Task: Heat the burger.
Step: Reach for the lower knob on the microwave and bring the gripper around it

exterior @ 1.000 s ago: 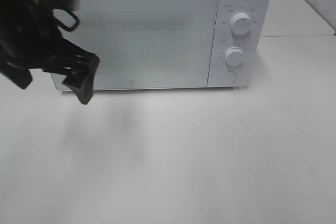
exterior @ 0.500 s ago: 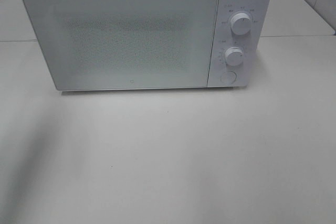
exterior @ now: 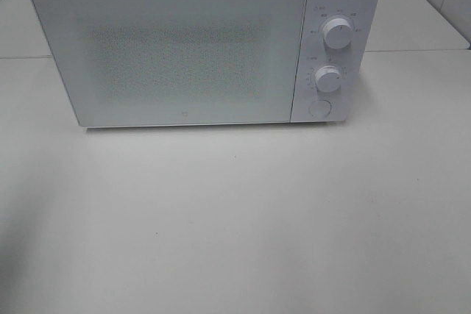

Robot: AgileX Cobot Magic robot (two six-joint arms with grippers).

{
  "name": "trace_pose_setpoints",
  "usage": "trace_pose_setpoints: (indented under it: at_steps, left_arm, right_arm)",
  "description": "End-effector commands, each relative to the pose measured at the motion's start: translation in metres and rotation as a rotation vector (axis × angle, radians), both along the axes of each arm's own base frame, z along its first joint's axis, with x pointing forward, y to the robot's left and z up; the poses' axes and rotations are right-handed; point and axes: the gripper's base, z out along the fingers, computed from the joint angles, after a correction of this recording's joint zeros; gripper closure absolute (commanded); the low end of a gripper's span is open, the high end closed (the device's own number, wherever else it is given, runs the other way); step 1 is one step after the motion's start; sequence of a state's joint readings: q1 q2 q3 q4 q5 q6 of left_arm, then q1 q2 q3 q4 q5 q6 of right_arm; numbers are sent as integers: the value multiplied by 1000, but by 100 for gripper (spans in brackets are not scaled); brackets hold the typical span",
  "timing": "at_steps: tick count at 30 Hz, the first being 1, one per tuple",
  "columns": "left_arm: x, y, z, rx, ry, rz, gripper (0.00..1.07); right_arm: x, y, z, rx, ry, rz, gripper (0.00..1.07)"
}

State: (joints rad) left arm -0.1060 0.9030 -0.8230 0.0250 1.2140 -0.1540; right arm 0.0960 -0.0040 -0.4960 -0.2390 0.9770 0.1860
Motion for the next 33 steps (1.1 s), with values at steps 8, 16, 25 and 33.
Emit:
trace_pose_setpoints:
  at_steps: [8,16,25,33]
  left_arm:
    - [-68,12,-14,36,-114,9,6]
    - [-100,19,-31,68,-231,20,6]
    - [-131,22,-22,30,-563,28,6]
    - [-147,21,-26,9,-757,1,6]
  right_arm:
    - [-5,0,-1,12,-40,-8,31]
    - [-5,0,-1,12,-40,-8,31]
    - [-5,0,-1,12,-40,-9,31]
    - [-5,0,-1,12,-40,-9,31]
